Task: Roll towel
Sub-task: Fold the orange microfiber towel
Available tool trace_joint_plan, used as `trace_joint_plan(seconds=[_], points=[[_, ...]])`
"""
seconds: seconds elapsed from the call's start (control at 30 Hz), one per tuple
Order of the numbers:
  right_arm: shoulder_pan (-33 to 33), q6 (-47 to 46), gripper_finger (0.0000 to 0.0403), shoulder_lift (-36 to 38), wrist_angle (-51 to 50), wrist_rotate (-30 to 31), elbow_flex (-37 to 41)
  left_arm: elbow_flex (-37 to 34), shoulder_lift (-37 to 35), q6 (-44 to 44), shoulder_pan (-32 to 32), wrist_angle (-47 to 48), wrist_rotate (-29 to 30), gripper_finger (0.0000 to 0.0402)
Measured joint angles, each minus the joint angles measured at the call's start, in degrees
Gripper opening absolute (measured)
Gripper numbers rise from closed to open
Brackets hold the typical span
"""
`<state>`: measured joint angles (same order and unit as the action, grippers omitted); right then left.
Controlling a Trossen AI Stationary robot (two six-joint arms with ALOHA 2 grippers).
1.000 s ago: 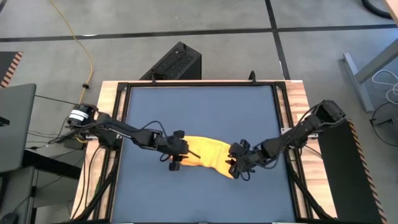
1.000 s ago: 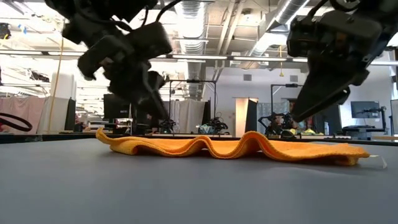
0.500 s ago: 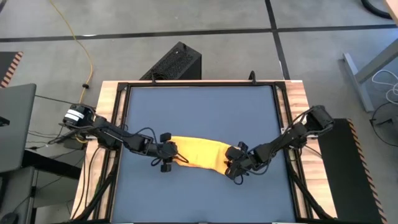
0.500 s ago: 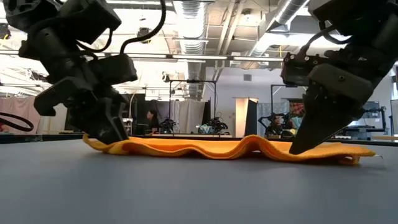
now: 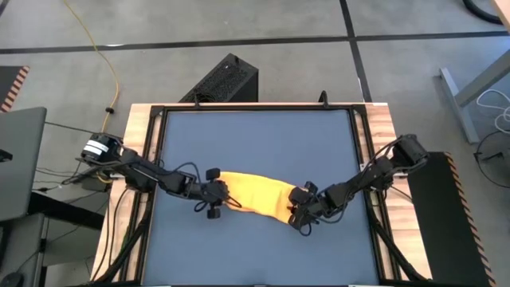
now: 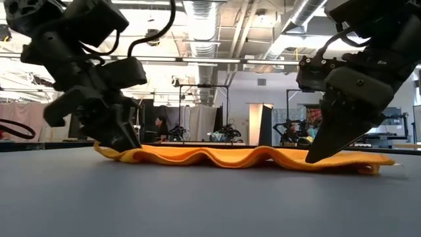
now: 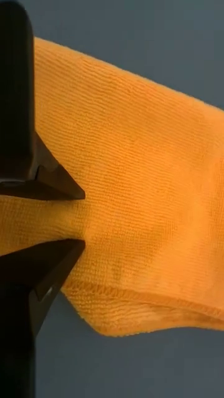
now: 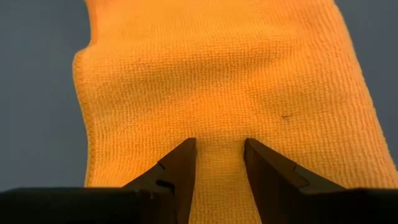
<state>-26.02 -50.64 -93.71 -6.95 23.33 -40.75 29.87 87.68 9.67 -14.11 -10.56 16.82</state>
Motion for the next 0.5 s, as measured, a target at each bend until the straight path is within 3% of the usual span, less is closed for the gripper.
trace_joint_plan(seconds=[0.23,0.4,0.5], points=[[1.7,0.1,0.0164,2.6,-5.9,-1.6,0.1,0.8,0.1,-2.1,3.9,-0.2,0.0,0.0008],[3.6,0.2,0.0164,5.0,-10.9,-2.1,0.1,5.9,-2.0,-5.2,6.8,1.0,-0.4,0.0006],[4.7,0.2,0.0164,7.4,-14.4,-3.7,0.1,10.4,-5.3,-9.3,7.0,7.1,-1.4,0.0006]])
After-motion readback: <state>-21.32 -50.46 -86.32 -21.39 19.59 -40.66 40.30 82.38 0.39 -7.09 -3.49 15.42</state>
